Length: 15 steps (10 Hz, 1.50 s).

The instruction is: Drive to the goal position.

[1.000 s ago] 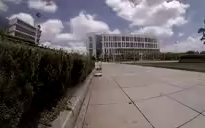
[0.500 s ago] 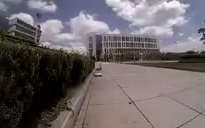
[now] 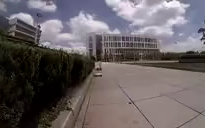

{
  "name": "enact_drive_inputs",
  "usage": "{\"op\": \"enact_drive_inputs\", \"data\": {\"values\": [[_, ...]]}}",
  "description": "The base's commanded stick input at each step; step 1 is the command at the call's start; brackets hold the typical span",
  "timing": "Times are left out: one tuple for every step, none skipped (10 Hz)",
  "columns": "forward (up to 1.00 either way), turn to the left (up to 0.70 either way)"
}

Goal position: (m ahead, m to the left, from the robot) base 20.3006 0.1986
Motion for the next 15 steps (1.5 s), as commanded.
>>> {"op": "enact_drive_inputs", "data": {"values": [[0.04, 0.00], [0.04, 0.00], [0.04, 0.00], [0.04, 0.00], [0.04, 0.00], [0.04, 0.00], [0.04, 0.00], [0.04, 0.00], [0.04, 0.00], [0.04, 0.00], [0.04, 0.00], [0.04, 0.00], [0.04, 0.00], [0.04, 0.00], [0.04, 0.00]]}}
